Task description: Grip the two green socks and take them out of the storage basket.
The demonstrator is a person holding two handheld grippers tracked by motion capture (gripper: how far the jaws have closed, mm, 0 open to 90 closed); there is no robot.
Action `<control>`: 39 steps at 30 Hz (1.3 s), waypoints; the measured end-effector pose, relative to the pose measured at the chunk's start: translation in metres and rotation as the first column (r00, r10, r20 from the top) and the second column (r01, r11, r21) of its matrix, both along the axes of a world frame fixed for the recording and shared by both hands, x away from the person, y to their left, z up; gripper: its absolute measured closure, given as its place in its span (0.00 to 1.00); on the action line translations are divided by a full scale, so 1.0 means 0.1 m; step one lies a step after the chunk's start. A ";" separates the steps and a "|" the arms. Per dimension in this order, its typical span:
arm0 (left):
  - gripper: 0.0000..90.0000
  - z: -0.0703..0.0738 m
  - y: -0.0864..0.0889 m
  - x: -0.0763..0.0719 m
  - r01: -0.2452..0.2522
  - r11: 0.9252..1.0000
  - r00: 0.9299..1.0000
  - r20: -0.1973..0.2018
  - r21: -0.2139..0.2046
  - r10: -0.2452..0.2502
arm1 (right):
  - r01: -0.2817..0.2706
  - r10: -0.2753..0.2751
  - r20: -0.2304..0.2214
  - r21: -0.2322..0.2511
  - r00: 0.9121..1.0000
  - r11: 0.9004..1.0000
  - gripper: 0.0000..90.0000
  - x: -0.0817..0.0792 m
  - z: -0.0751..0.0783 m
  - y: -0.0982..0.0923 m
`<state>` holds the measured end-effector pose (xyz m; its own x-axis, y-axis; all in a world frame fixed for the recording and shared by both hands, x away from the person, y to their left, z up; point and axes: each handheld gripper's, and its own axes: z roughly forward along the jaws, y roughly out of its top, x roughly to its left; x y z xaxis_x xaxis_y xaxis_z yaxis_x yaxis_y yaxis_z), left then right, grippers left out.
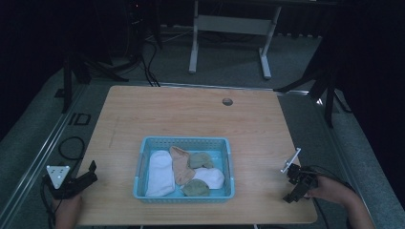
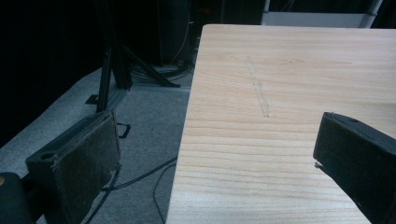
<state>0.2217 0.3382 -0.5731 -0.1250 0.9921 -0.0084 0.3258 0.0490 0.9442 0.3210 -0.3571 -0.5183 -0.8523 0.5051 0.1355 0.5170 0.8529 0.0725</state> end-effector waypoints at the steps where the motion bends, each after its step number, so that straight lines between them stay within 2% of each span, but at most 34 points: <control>1: 0.01 0.00 0.00 0.00 0.000 1.000 1.000 -0.001 0.000 0.000 | -0.017 0.017 -0.002 -0.005 1.000 1.000 0.16 0.00 0.00 0.02; 6: 0.01 0.00 0.00 0.00 0.002 1.000 1.000 -0.003 0.001 -0.002 | -0.098 0.099 0.025 -0.023 0.995 0.995 0.16 -0.03 0.05 0.16; 16: 0.01 0.00 0.00 0.00 0.004 1.000 1.000 -0.003 0.000 -0.004 | -0.187 0.188 0.020 -0.037 0.982 0.982 0.16 -0.03 0.16 0.44; 24: 0.01 0.00 0.00 0.00 0.005 1.000 1.000 -0.003 0.000 -0.005 | -0.284 0.286 0.028 -0.054 0.958 0.957 0.16 -0.02 0.24 0.72; 28: 0.01 0.00 0.00 0.00 0.006 1.000 1.000 -0.002 0.000 -0.006 | -0.314 0.315 0.012 -0.067 0.949 0.947 0.16 0.00 0.30 0.87; 29: 0.01 0.00 0.00 0.00 0.006 1.000 1.000 -0.002 0.000 -0.006 | -0.314 0.315 0.012 -0.067 0.949 0.947 0.16 0.00 0.30 0.87; 31: 0.01 0.00 0.00 0.00 0.007 1.000 1.000 -0.002 0.000 -0.007 | -0.336 0.337 -0.001 -0.083 0.941 0.938 0.16 0.00 0.35 0.97; 36: 0.01 0.00 0.00 0.00 0.009 1.000 1.000 -0.004 -0.001 -0.009 | -0.372 0.375 0.010 -0.092 0.927 0.924 0.16 0.02 0.47 1.14; 39: 0.01 0.00 0.00 0.00 0.010 1.000 1.000 -0.003 -0.001 -0.010 | -0.385 0.388 0.011 -0.097 0.922 0.918 0.16 0.03 0.54 1.25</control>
